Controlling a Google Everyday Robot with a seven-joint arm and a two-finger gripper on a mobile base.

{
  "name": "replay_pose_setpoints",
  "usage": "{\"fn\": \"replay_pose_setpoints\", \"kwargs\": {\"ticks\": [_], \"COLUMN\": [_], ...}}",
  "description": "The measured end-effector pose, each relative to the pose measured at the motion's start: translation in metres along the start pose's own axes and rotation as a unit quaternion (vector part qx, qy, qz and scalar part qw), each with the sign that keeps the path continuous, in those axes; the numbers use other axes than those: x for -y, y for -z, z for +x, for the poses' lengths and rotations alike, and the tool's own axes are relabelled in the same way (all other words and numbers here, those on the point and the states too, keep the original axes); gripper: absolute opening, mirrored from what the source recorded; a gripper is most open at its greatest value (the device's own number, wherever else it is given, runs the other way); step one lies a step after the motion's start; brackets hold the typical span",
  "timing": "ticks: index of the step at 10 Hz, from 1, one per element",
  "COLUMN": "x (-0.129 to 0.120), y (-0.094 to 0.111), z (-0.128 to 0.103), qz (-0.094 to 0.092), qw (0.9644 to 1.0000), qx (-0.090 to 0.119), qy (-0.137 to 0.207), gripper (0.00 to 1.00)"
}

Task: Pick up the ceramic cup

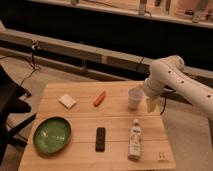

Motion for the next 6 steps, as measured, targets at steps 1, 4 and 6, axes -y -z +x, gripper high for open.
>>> {"fn": "replay_pose_setpoints", "kwargs": {"ticks": [1,4,6], "x": [0.001,0.0028,0.006], "y": [-0.002,-0.0062,-0.0088], "z": [-0.0009,0.0,0.0006], "qz": [-0.001,-0.001,0.0], "qw": [1.0,1.0,1.0], "qx": [0.001,0.002,0.005], "qy": [0.003,0.005,0.008], "gripper": [0.8,0.8,0.8]}}
